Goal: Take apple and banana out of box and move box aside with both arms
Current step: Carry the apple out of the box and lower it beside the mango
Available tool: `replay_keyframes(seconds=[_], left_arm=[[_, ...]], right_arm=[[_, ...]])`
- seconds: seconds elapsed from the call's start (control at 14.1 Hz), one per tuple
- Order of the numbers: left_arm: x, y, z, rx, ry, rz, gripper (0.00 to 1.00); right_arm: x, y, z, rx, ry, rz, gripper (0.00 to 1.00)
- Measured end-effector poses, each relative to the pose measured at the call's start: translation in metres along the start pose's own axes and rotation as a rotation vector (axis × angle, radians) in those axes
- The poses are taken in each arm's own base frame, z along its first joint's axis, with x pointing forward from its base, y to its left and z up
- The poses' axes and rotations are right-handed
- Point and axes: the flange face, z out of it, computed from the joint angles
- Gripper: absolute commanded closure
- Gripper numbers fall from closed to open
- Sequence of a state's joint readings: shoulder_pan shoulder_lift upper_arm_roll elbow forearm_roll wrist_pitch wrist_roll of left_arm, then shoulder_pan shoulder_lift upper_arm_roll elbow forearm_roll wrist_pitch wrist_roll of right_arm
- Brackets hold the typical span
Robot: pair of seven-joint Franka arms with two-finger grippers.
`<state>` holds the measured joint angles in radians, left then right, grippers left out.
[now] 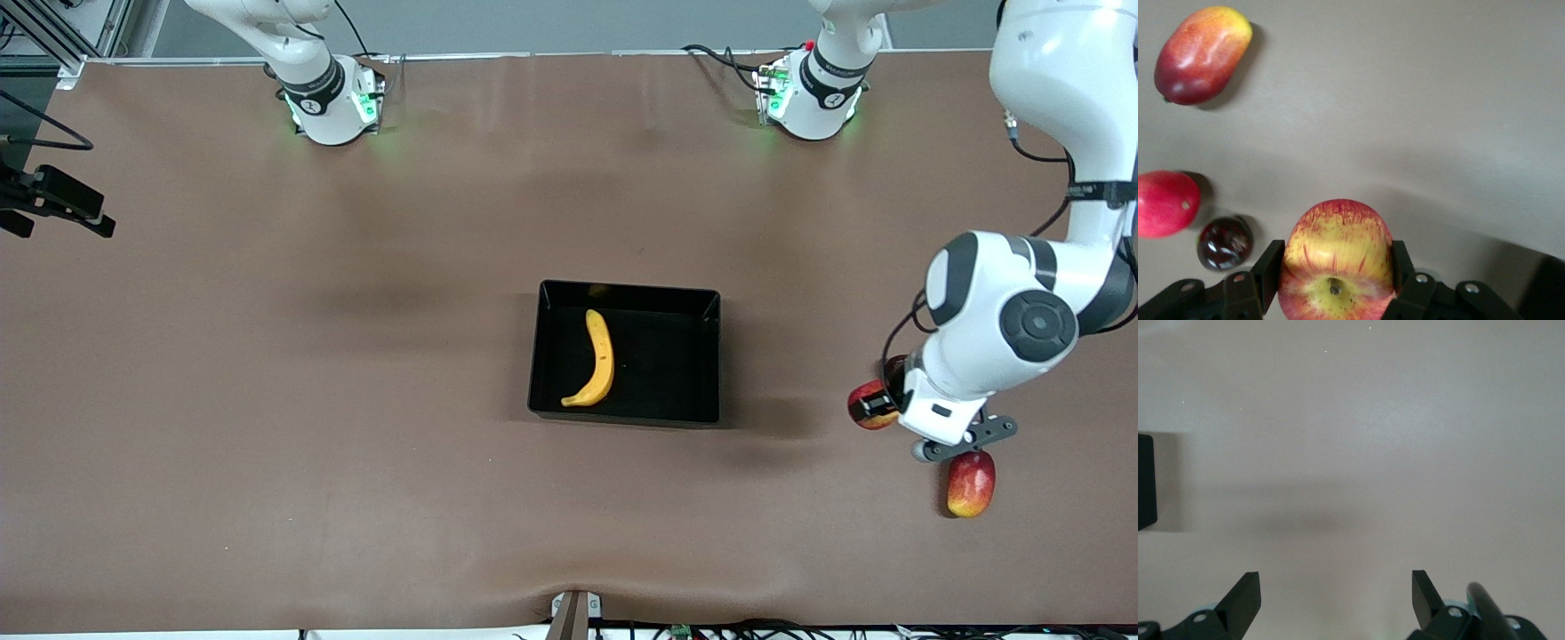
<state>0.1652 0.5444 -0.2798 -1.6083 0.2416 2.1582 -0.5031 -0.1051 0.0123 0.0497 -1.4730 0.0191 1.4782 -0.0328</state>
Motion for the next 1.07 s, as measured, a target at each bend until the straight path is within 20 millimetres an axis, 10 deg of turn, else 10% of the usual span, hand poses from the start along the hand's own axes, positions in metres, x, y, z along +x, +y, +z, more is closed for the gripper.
replay_keyframes(seconds=[0.57, 0.64, 0.78, 1.07], left_arm=[[0.013, -0.032, 0.084, 0.046, 0.007, 0.035, 1.00], [0.015, -0.038, 0.092, 0.045, 0.006, 0.030, 0.92], [0.016, -0.048, 0.104, 0.043, -0.002, 0.018, 0.00], [0.019, -0.043, 0.097, 0.030, 0.017, 0.022, 0.00]], right_arm=[[0.000, 0.000, 0.000, 0.000, 0.000, 0.001, 0.00], [0.000, 0.000, 0.000, 0.000, 0.000, 0.001, 0.00], [0.000, 0.001, 0.000, 0.000, 0.000, 0.001, 0.00], [0.000, 0.001, 0.000, 0.001, 0.000, 0.001, 0.00]])
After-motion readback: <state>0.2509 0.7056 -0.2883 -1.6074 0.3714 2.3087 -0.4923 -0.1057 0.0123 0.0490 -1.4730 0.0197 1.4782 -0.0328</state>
